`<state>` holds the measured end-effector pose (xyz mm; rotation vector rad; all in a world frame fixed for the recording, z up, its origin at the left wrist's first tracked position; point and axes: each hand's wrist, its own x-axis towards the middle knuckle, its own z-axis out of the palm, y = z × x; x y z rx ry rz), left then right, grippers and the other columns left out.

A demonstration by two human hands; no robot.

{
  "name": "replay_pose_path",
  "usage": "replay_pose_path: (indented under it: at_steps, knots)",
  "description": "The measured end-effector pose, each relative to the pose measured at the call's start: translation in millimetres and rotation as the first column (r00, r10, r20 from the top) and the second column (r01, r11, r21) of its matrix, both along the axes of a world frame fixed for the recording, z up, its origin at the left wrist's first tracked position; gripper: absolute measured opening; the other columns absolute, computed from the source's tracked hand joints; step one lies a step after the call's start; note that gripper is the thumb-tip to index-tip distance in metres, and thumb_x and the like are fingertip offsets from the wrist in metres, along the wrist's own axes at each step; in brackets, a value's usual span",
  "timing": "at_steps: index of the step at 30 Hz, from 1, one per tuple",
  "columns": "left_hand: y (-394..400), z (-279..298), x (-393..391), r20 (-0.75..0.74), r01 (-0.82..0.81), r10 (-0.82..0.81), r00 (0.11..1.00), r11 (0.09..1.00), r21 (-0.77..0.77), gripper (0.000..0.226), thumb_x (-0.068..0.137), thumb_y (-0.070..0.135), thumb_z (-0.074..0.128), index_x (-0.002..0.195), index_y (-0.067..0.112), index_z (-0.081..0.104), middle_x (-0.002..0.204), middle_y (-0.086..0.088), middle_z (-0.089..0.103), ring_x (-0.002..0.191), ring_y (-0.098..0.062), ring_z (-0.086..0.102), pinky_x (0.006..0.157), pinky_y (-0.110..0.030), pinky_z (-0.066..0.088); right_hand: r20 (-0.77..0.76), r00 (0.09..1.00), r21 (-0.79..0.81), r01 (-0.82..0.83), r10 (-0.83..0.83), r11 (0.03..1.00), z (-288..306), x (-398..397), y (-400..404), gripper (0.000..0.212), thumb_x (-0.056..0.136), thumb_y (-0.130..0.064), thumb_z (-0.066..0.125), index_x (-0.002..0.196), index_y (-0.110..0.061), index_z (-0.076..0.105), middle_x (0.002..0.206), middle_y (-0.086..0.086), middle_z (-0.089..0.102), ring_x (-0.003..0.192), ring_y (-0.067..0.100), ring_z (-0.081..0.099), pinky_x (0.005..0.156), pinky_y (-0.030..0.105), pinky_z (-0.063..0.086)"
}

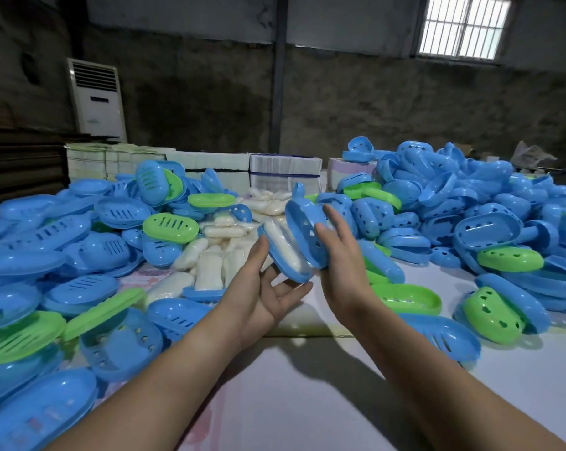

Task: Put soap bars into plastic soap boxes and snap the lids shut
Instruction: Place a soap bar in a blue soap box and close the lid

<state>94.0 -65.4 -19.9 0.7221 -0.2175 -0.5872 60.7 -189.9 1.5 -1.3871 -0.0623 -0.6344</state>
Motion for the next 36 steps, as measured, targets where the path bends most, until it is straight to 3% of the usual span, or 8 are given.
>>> replay_pose_path:
  at_steps: [4,8,12,15,18,24,28,36]
  knots:
    - [2.8,-2.7,1.7,0.096,-0.034,0.033,0.995,0.999,0.012,0.055,0.083,0.048,0.066,0.135,0.031,0.061,0.122,-0.002,0.075,0.101,-0.034,0.075,0.081,-0.046,0.063,0.022,0.999,-0.123,-0.035,0.038,0.992,-6.5,-5.3,3.7,0.053,0.085,-0.038,0.062,0.136,-0.04,0.051,0.142,-0.003,0.054,0.13,0.012,0.053,0.11,0.039,0.043]
    - [0.9,-5.3,1.9,0.17,-0.015,0.013,0.985,1.0,0.008,0.046,0.084,0.044,0.066,0.129,0.035,0.064,0.125,-0.001,0.074,0.105,-0.038,0.073,0.086,-0.048,0.061,0.026,0.999,-0.214,-0.019,0.025,0.977,-9.1,-8.3,1.8,0.048,0.095,-0.019,0.063,0.132,-0.046,0.049,0.13,-0.016,0.055,0.114,-0.018,0.052,0.092,0.012,0.047]
    - [1.5,-4.8,2.3,0.172,-0.029,0.03,0.985,1.0,-0.005,0.054,0.082,0.041,0.069,0.135,0.033,0.06,0.125,-0.006,0.073,0.107,-0.039,0.073,0.085,-0.05,0.062,0.009,1.0,-0.265,-0.013,0.016,0.964,-11.1,-9.8,3.4,0.056,0.093,-0.014,0.064,0.136,-0.046,0.048,0.132,-0.012,0.055,0.113,-0.011,0.055,0.095,0.019,0.049]
    - [2.8,-4.1,2.7,0.155,-0.044,0.047,0.987,0.999,-0.018,0.051,0.082,0.04,0.07,0.132,0.033,0.062,0.123,-0.008,0.074,0.106,-0.038,0.073,0.08,-0.049,0.063,0.015,1.0,-0.261,-0.001,0.006,0.965,-12.1,-9.0,3.6,0.057,0.092,-0.015,0.068,0.14,-0.038,0.048,0.13,-0.009,0.056,0.105,-0.014,0.058,0.081,0.011,0.05]
    - [3.1,-3.8,3.2,0.149,-0.048,0.05,0.988,0.999,-0.018,0.049,0.08,0.041,0.071,0.128,0.034,0.064,0.123,-0.007,0.074,0.105,-0.038,0.073,0.077,-0.047,0.063,0.021,1.0,-0.232,-0.004,0.009,0.973,-13.6,-8.0,2.0,0.057,0.092,-0.017,0.068,0.141,-0.037,0.047,0.132,-0.007,0.055,0.104,-0.017,0.057,0.078,0.009,0.049]
    - [4.8,-2.2,4.2,0.157,-0.052,0.056,0.986,0.998,-0.027,0.052,0.078,0.043,0.071,0.129,0.036,0.063,0.124,-0.005,0.074,0.106,-0.036,0.073,0.075,-0.043,0.063,0.013,1.0,-0.208,-0.007,0.01,0.978,-14.6,-4.9,2.2,0.056,0.095,-0.02,0.063,0.145,-0.035,0.043,0.136,-0.006,0.054,0.112,-0.014,0.055,0.081,0.007,0.047]
    - [4.6,-0.6,2.6,0.153,-0.061,0.066,0.986,0.997,-0.038,0.054,0.078,0.042,0.07,0.131,0.035,0.062,0.119,-0.005,0.075,0.103,-0.035,0.074,0.072,-0.043,0.063,0.003,1.0,-0.19,-0.026,0.028,0.981,-14.8,-5.9,1.7,0.054,0.097,-0.026,0.06,0.146,-0.037,0.041,0.137,-0.002,0.056,0.124,0.005,0.056,0.099,0.022,0.048]
    - [4.0,0.8,-0.9,0.153,-0.075,0.077,0.985,0.997,-0.021,0.06,0.081,0.038,0.068,0.139,0.031,0.057,0.127,-0.007,0.072,0.112,-0.037,0.071,0.077,-0.047,0.063,-0.009,0.999,-0.196,-0.051,0.051,0.979,-13.6,-6.4,2.4,0.053,0.099,-0.032,0.055,0.148,-0.043,0.035,0.139,-0.007,0.053,0.123,0.004,0.056,0.095,0.017,0.046]
